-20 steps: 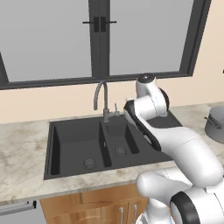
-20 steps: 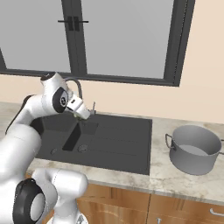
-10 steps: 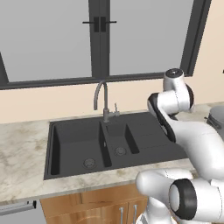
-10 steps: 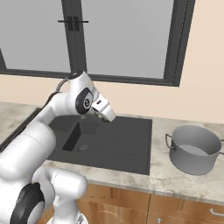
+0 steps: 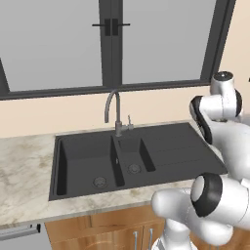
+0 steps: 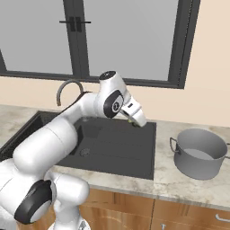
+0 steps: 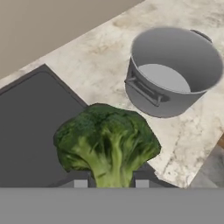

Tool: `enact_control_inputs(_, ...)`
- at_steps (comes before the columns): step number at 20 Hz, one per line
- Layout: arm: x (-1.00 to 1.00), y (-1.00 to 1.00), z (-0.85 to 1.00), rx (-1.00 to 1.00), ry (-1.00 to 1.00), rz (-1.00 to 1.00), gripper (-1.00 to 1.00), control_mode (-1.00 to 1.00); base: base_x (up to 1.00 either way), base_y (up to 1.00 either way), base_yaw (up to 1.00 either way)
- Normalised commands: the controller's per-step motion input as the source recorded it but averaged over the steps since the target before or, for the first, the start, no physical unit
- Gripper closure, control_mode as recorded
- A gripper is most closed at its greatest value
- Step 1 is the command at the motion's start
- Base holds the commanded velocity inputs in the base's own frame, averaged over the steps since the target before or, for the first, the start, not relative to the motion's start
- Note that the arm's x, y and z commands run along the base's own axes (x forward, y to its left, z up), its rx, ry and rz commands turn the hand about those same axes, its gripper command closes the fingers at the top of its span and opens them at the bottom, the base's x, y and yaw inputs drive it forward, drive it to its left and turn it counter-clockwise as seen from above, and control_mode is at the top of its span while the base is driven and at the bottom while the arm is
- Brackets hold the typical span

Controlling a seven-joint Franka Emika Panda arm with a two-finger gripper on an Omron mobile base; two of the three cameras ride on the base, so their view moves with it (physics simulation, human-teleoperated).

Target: Dump the broccoli from the pot into the sink. Then turn on the water and wash the broccoli. Then turn off the water and put the broccoli back in the pot.

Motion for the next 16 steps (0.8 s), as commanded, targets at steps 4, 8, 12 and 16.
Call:
enact_control_inputs(4,0.00,-1.00,0.21,0.00,0.00,-0.09,1.00,-1.00,0.00,0.00,0.00)
enact_control_inputs(8,0.00,-1.00,0.07,0.00,0.00,-0.05,1.00,-1.00,0.00,0.00,0.00)
enact_control_inputs(12,0.03,-0.99,0.00,0.01,0.00,-0.02,1.00,-1.00,0.00,0.00,0.00)
enact_control_inputs(16,0.02,-0.89,-0.02,0.05,-0.01,0.00,1.00,-1.00,0.00,0.00,0.00)
